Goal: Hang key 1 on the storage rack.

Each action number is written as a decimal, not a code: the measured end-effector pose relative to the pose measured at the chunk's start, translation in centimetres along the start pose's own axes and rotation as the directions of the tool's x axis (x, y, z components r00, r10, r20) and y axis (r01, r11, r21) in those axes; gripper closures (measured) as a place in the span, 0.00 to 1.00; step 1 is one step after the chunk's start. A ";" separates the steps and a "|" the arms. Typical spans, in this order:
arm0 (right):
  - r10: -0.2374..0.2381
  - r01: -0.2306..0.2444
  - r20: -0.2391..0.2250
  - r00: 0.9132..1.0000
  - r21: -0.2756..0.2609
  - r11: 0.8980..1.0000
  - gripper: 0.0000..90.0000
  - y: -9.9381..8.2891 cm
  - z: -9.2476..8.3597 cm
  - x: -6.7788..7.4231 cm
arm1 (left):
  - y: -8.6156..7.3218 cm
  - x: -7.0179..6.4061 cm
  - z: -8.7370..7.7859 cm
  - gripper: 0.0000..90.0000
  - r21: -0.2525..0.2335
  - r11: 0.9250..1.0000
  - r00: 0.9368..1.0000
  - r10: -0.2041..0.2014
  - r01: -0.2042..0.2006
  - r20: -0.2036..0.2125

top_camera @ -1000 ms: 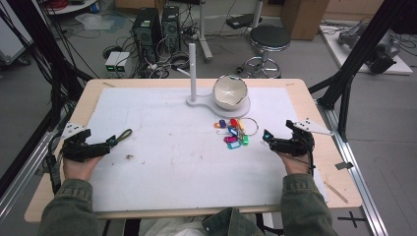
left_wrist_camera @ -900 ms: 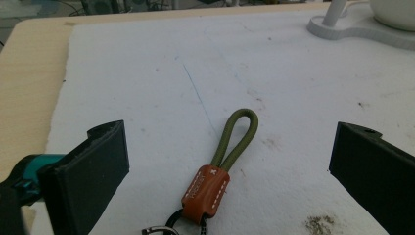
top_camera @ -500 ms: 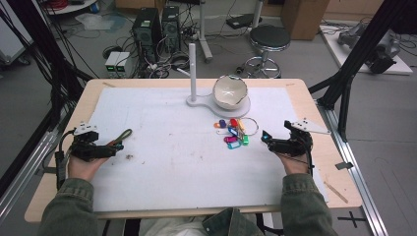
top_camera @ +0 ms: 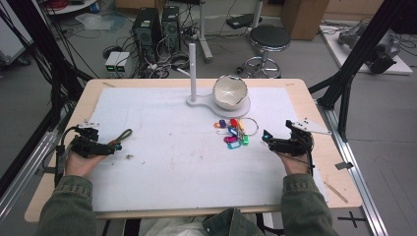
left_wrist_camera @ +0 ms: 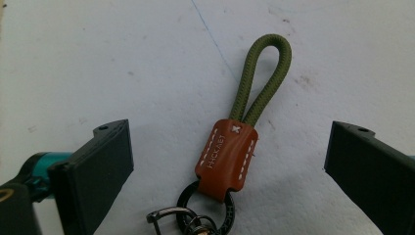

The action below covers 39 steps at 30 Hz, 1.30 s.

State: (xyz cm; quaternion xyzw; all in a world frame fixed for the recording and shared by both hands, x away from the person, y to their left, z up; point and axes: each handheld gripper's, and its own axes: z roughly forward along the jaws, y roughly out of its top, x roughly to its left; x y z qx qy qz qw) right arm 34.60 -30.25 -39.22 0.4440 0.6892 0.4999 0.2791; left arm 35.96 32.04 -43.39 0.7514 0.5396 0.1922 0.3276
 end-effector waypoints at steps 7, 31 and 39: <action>-0.010 0.010 -0.013 1.000 -0.002 1.000 0.01 0.0 0.1 0.0 | 0.4 0.6 -0.1 0.20 0.016 1.000 1.000 0.025 -0.025 -0.001; -0.008 0.008 -0.012 1.000 -0.007 1.000 0.01 0.0 0.0 0.0 | 0.4 0.7 0.1 0.76 0.063 0.995 0.997 0.073 -0.075 0.030; -0.001 0.001 -0.011 1.000 -0.007 1.000 0.01 0.0 0.1 -0.1 | 0.6 0.8 -0.2 0.79 0.043 0.998 0.997 0.054 -0.056 0.046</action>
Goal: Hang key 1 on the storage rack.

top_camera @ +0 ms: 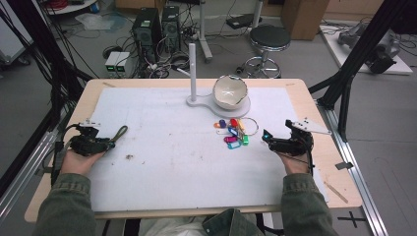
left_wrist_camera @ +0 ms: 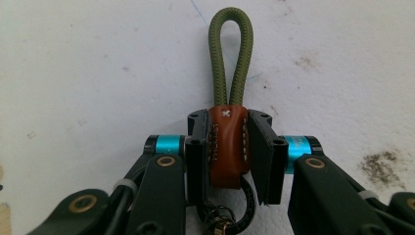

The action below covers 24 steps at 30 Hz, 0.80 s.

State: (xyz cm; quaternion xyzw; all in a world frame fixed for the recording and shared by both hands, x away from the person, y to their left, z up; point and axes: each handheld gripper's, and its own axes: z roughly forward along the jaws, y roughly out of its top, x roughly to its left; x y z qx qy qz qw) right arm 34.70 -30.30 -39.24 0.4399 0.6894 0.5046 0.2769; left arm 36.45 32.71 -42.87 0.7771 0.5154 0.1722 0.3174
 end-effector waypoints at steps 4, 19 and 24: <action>-0.002 0.002 0.006 1.000 0.004 1.000 0.01 0.0 -0.1 0.0 | 0.1 0.0 -0.3 0.80 -0.015 1.000 1.000 -0.016 0.016 0.007; 0.011 -0.011 0.033 0.999 0.004 1.000 0.01 0.0 -0.2 0.0 | 3.0 0.3 -3.3 0.80 -0.076 0.996 0.998 -0.034 0.037 0.043; 0.024 -0.024 0.035 0.999 -0.010 1.000 0.01 0.1 -0.6 -0.2 | 5.1 -0.1 -4.4 0.80 -0.101 0.995 0.999 -0.009 0.014 0.043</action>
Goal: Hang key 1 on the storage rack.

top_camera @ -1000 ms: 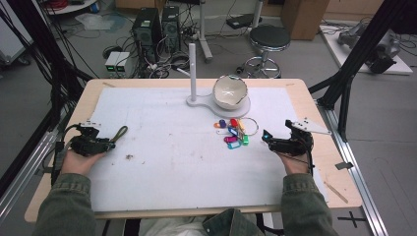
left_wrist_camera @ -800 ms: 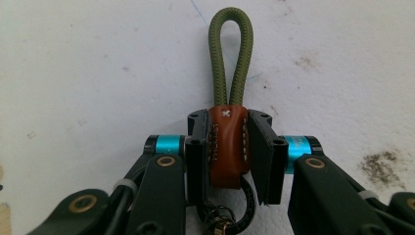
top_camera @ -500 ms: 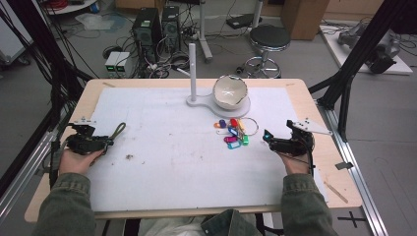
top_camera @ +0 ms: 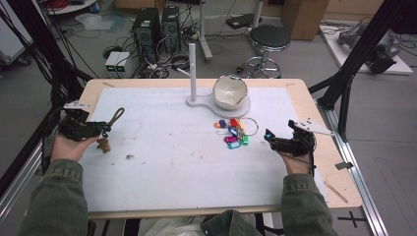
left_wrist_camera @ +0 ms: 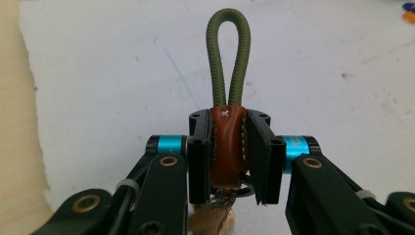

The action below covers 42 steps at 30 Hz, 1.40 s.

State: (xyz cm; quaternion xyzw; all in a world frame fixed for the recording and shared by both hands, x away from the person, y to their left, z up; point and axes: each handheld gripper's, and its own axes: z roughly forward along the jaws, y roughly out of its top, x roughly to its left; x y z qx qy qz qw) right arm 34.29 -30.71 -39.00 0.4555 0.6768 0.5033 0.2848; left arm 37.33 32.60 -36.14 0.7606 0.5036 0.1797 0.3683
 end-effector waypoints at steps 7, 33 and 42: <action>0.010 -0.010 -0.002 1.000 -0.003 1.000 0.01 0.0 -0.1 -0.1 | 3.1 -0.9 -0.4 0.80 -0.012 1.000 1.000 0.028 -0.028 0.005; 0.018 -0.018 0.005 1.000 -0.002 1.000 0.01 -0.2 -0.2 -0.4 | 10.0 -3.4 2.2 0.80 -0.044 0.998 0.998 0.047 -0.046 0.030; 0.021 -0.021 0.007 1.000 -0.002 1.000 0.01 -0.3 -0.3 -0.5 | 12.1 -4.6 2.9 0.80 -0.068 0.996 0.997 0.055 -0.052 0.044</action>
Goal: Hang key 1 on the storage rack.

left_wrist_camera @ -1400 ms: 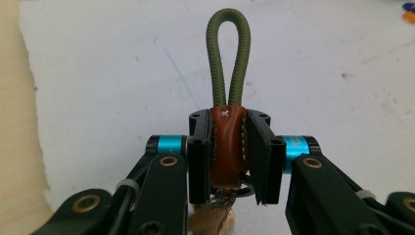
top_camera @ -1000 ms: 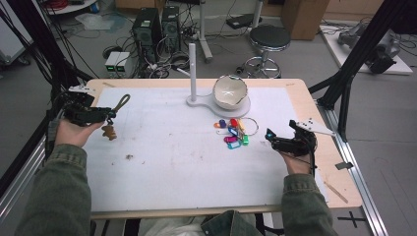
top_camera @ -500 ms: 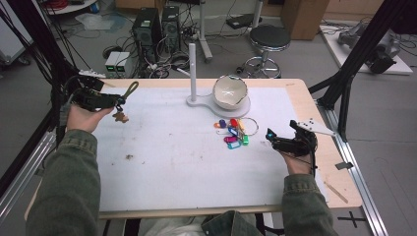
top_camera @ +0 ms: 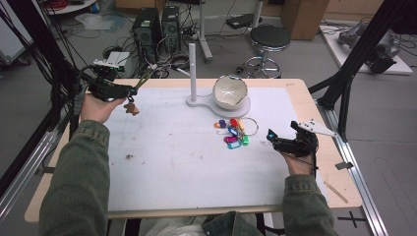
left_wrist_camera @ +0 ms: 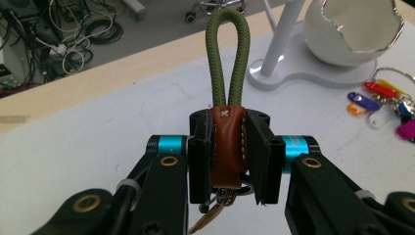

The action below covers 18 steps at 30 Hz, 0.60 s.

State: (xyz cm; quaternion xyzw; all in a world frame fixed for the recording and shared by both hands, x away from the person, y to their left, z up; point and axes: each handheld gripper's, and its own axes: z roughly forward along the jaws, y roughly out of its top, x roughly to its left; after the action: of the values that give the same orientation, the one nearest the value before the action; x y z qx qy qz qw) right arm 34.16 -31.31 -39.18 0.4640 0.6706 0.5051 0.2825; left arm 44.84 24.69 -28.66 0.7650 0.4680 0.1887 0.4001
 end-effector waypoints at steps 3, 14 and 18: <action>-0.001 0.001 -0.001 1.000 0.002 1.000 0.01 0.0 0.0 0.0 | 0.6 -0.2 0.3 0.80 0.000 1.000 1.000 0.000 0.000 0.012; 0.002 -0.002 -0.005 1.000 0.006 1.000 0.01 -0.1 0.1 0.0 | 1.5 0.1 1.3 0.81 -0.010 0.999 0.999 -0.030 0.030 0.028; -0.005 0.005 -0.004 1.000 0.008 1.000 0.01 -0.1 0.2 0.1 | 2.4 -0.1 1.8 0.80 -0.009 1.000 0.999 -0.025 0.025 0.033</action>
State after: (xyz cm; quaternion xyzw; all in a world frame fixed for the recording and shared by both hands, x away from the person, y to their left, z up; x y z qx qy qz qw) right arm 34.23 -31.18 -39.32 0.4624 0.6745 0.5026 0.2805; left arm 47.29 23.21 -27.83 0.7602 0.4700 0.1734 0.4137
